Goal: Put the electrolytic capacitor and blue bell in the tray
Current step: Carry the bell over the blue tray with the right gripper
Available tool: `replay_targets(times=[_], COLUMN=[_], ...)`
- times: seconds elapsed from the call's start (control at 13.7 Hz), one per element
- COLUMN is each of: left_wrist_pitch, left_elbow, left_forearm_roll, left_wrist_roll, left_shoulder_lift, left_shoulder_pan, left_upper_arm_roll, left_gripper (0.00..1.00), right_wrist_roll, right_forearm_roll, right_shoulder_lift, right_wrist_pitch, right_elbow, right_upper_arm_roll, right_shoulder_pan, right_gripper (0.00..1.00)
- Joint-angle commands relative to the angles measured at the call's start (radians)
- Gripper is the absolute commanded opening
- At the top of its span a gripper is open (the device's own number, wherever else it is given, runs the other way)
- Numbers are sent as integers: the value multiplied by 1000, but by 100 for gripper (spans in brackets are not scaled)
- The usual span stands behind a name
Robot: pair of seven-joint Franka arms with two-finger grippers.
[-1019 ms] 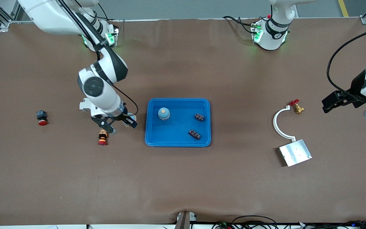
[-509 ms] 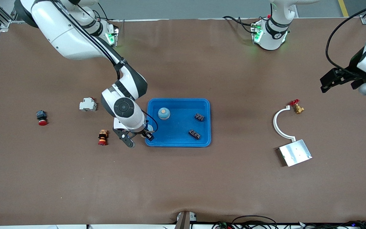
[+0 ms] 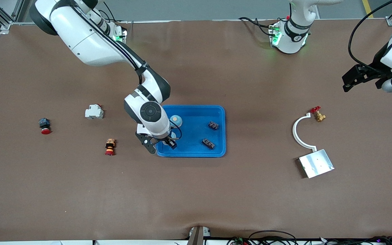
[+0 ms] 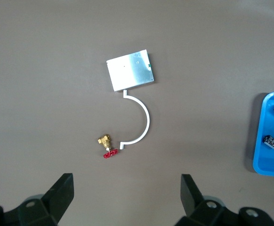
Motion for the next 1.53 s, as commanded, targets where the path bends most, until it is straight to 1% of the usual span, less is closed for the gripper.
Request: replay_targets(times=[0.0, 0.15, 0.51, 1.02, 1.46], left_wrist_pitch=[13, 13, 13, 13, 8], left_elbow=[-16, -18, -18, -18, -16], left_forearm_roll=[-19, -19, -19, -19, -19], left_wrist_roll=[13, 13, 13, 13, 12], left_shoulder_lift=[-13, -13, -8, -4, -8], left_shoulder_pan=[-3, -3, -3, -3, -3], left_upper_arm_roll=[4, 4, 4, 4, 4], left_gripper=[100, 100, 100, 100, 100], right_wrist_roll=[50, 51, 50, 60, 74], right_forearm_roll=[-19, -25, -36, -34, -34], right_shoulder_lift=[14, 20, 52, 86, 97], right_wrist_pitch=[46, 47, 76, 108, 115], right_elbow=[17, 17, 19, 22, 25], right_upper_arm_roll=[-9, -12, -61, -64, -72], right_shoulder_pan=[19, 24, 53, 65, 85], right_gripper=[0, 0, 0, 0, 0])
